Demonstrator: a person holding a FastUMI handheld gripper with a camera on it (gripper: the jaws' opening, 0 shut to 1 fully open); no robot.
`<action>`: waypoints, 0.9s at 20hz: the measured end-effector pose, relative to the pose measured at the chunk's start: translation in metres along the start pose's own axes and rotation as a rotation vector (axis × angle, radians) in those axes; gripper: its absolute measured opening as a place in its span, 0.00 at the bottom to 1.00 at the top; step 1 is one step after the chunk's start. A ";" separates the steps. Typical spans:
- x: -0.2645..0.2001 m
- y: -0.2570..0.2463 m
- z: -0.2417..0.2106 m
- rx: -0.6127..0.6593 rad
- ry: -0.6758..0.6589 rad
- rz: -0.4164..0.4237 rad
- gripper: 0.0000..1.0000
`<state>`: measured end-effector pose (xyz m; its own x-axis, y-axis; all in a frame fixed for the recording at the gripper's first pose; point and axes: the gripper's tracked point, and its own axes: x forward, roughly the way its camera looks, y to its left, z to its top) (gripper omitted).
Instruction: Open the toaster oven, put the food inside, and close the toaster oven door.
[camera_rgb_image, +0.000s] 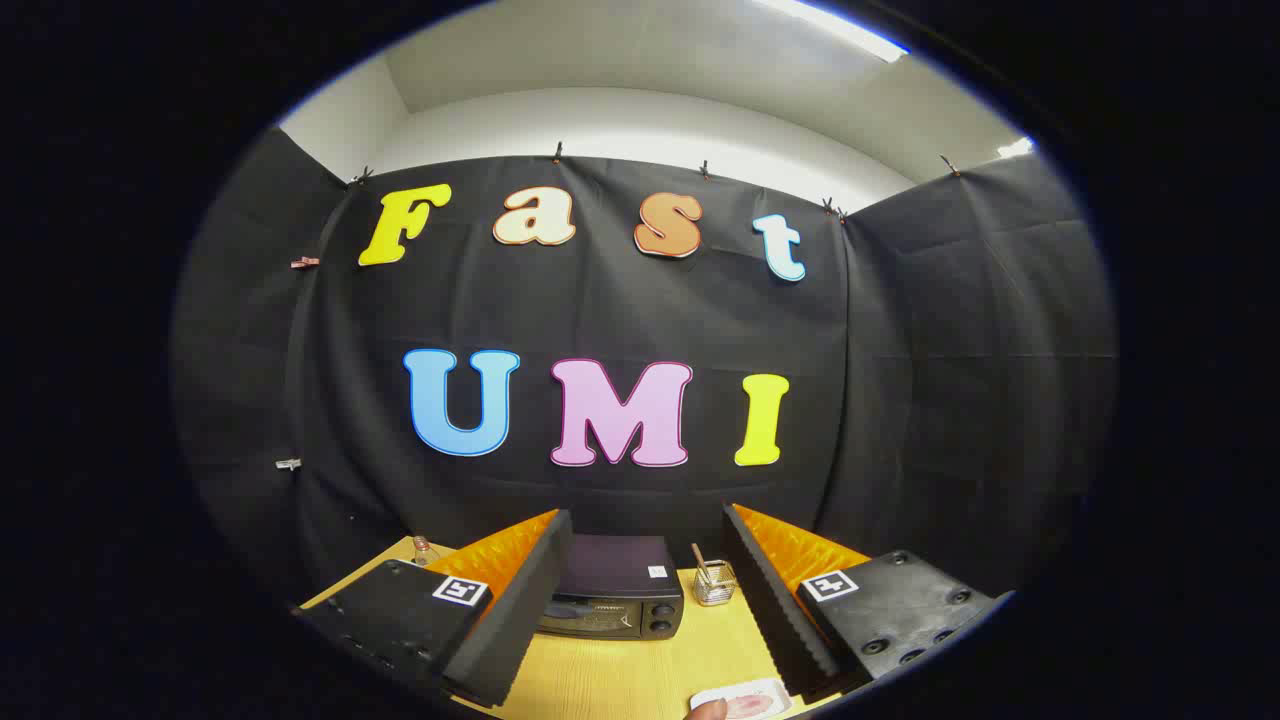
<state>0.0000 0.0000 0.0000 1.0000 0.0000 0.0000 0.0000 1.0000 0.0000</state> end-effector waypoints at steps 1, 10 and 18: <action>0.000 0.000 -0.001 -0.001 0.002 -0.001 0.98; -0.001 0.005 0.000 -0.022 0.000 -0.001 0.98; 0.000 0.006 -0.003 -0.025 0.009 -0.007 0.98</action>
<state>0.0005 0.0058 -0.0032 0.9999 -0.0071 -0.0085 0.0069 0.9997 -0.0246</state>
